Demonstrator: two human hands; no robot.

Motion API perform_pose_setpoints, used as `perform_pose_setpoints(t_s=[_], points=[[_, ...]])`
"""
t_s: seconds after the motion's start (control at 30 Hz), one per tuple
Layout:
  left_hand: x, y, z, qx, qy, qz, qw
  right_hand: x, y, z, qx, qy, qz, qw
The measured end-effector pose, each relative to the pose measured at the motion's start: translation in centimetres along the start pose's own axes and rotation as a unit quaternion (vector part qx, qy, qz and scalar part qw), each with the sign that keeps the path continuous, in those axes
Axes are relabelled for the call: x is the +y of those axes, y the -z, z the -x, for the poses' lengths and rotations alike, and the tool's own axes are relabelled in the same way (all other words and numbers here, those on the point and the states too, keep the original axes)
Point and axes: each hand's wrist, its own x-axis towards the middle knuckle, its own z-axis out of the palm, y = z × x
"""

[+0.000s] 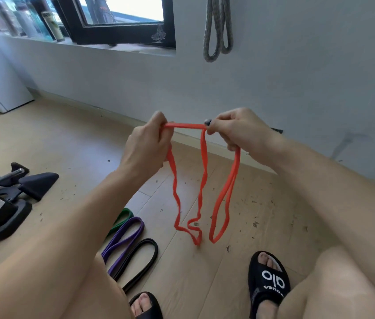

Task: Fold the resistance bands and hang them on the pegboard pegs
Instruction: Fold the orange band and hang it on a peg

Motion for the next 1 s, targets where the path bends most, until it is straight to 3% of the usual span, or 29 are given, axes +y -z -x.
perform_pose_setpoints(t_s=[0.1,0.23,0.33,0.43,0.5,0.57,0.6,0.7,0.8,1.0], points=[[-0.2,0.2,0.2,-0.044,0.007,-0.02,0.999,-0.2,0.1,0.1,0.001,0.007,-0.002,1.0],[-0.5,0.4,-0.3,0.034,-0.052,-0.066,0.996,-0.2,0.1,0.3,0.003,0.013,-0.012,1.0],[-0.5,0.7,-0.1,-0.005,-0.018,-0.113,0.993,-0.2,0.2,0.4,-0.014,0.008,0.0,1.0],[-0.2,0.9,-0.2,0.02,-0.023,-0.051,0.998,-0.1,0.2,0.5,-0.015,0.005,0.002,1.0],[-0.7,1.0,-0.1,-0.105,-0.017,-0.051,0.993,0.1,0.4,0.4,-0.015,0.003,0.0,1.0],[-1.6,0.5,0.3,-0.259,-0.006,-0.119,0.959,0.4,0.4,0.5,-0.03,-0.005,0.005,1.0],[-1.8,0.1,0.5,-0.293,-0.004,-0.136,0.946,0.5,0.3,0.6,-0.042,-0.009,0.009,0.999],[-2.0,-0.2,0.4,-0.288,-0.048,-0.14,0.946,0.6,0.3,0.8,-0.063,-0.003,0.011,0.998],[-1.9,-0.4,0.3,-0.3,-0.073,-0.085,0.947,0.4,0.4,0.8,-0.075,0.003,0.013,0.997],[-0.6,-0.8,0.6,-0.272,-0.036,0.174,0.946,0.2,0.4,1.2,-0.106,0.01,0.023,0.994]])
